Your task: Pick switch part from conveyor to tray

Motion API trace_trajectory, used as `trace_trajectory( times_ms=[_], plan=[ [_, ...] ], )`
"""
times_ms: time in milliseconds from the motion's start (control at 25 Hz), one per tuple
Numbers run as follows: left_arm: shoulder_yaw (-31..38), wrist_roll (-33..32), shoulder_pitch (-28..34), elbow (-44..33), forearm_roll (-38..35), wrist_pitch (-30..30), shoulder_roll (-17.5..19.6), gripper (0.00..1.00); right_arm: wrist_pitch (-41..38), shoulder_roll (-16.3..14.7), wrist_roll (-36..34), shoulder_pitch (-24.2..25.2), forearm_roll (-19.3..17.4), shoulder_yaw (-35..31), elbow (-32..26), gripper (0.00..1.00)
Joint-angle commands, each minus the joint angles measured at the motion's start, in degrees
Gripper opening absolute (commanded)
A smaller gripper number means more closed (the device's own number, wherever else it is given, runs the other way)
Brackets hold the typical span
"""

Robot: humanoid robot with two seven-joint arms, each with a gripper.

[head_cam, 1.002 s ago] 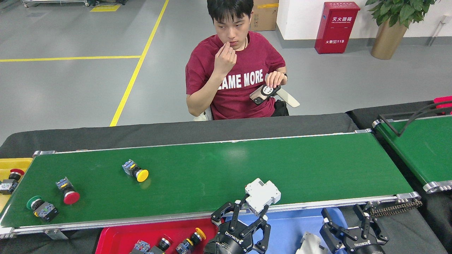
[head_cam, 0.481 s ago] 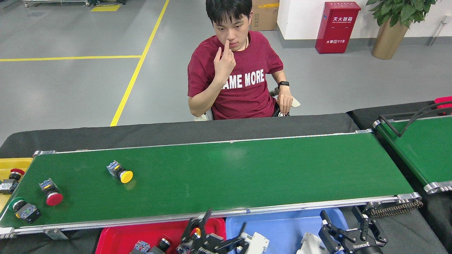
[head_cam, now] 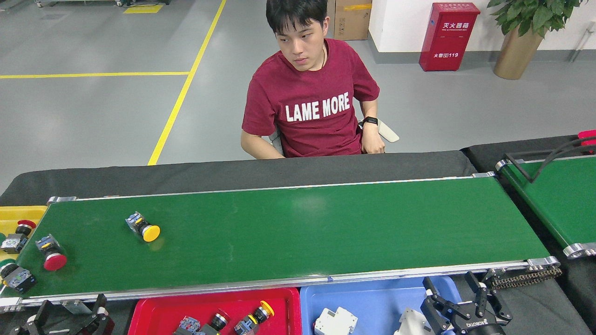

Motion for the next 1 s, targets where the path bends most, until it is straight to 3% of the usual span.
trace_trajectory(
  times_ms=[0,120,280,441,601,841,962],
  plan=[
    [-0.31,-2.18,-3.05,0.48,0.04,-0.83,0.14,1.0,0.12,-0.44,-0.55,-0.69,-0.03,-0.43,-0.81,0.96],
    [-1.98,-8.24,-12.1,6.81,-0.31,-0.04,-0.12,1.0,0.12,-0.44,-0.55,-0.78,-0.03,-0.43,-0.81,0.96],
    [-2.25,-9.65,-21.24,15.42,-0.58,1.72,0.85,1.0,0.12,-0.44,-0.55,-0.78,-0.03,-0.43,-0.81,0.96],
    [-2.42,-9.65,-25.99,21.22,-0.67,3.65,3.39,1.0,0.12,-0.53,-0.55,-0.78,-0.12,-0.43,-0.81,0.96],
    [-6.29,-9.47,-30.3,26.94,-2.07,7.26,4.27,1.0,0.12,-0.61,-0.55,-0.78,-0.12,-0.43,-0.81,0.96],
    [-6.9,-9.3,-33.64,32.48,-2.34,8.84,5.42,1.0,0.12,-0.61,-0.55,-0.78,-0.12,-0.34,-0.63,0.96],
    [-8.92,-8.51,-39.08,41.43,-4.18,13.58,7.61,0.99,0.12,-0.53,-0.55,-0.78,-0.12,-0.34,-0.63,0.96]
  ],
)
